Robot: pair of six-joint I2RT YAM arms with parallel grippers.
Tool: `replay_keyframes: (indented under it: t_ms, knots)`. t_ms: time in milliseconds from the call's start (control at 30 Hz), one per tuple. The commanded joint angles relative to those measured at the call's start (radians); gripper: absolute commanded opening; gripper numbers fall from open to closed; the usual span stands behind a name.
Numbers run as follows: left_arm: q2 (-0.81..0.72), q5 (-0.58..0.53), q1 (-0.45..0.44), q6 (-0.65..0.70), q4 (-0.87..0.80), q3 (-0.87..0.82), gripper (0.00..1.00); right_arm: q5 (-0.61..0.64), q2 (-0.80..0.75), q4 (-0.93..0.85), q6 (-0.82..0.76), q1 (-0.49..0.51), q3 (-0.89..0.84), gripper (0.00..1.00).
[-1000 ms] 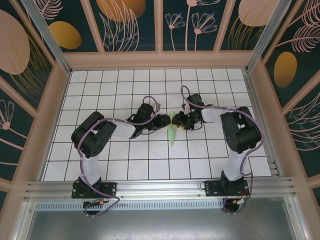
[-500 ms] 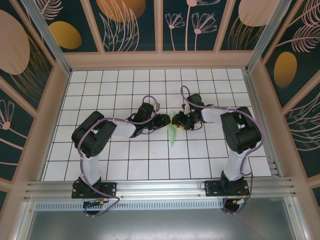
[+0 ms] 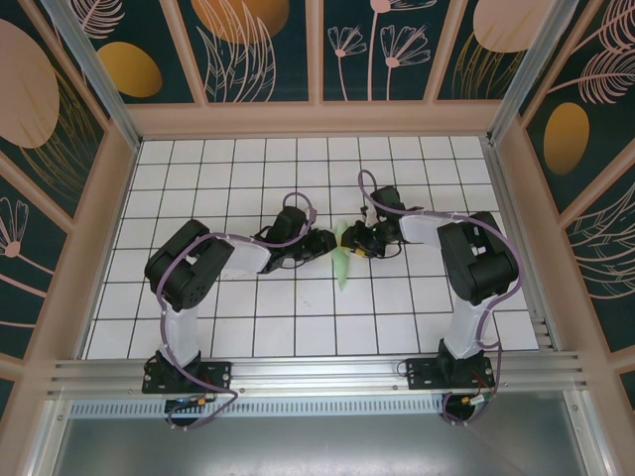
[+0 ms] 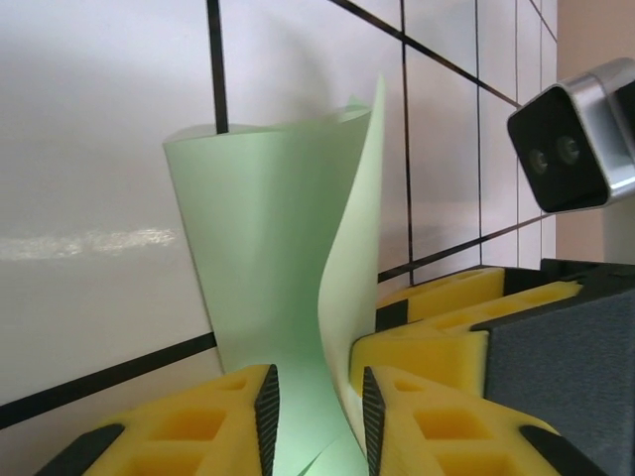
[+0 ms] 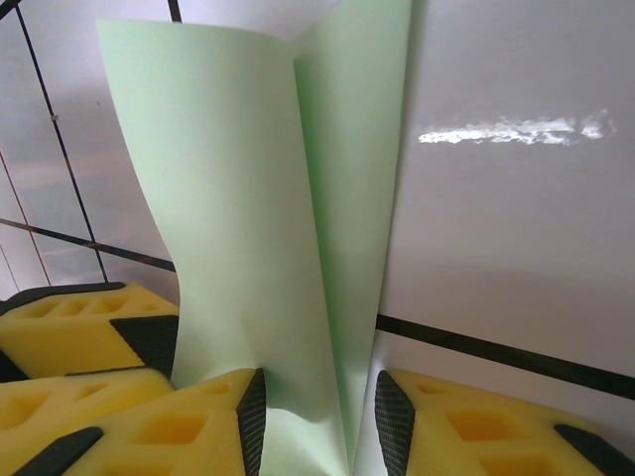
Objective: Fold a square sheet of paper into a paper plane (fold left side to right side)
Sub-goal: Fold the wing for the fifth time at the center of the table.
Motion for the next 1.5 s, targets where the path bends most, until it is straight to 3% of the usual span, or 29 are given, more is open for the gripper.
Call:
replay_keyframes:
  t_ms: [0,200,433,867,1200,1467]
  knots:
    - [0.021,0.022,-0.001,-0.010,0.023,0.019,0.29,0.083,0.090,0.005,-0.030,0.046,-0.031,0.41]
    - [0.027,0.037,-0.001,-0.026,0.057,0.016,0.23,0.083,0.090,0.004,-0.032,0.048,-0.031,0.41]
    - [0.021,0.012,0.000,-0.008,0.035,0.019,0.07,0.084,0.086,0.001,-0.035,0.049,-0.029,0.41]
    - [0.046,-0.018,0.025,0.093,-0.034,0.058,0.06,0.086,0.076,0.000,-0.051,0.051,-0.035,0.42]
    - [0.061,0.005,0.028,0.185,-0.066,0.102,0.07,0.060,-0.094,0.032,-0.059,0.031,-0.067,0.43]
    - [0.076,0.010,0.030,0.206,-0.070,0.110,0.07,0.054,-0.297,0.026,-0.030,0.040,-0.212,0.40]
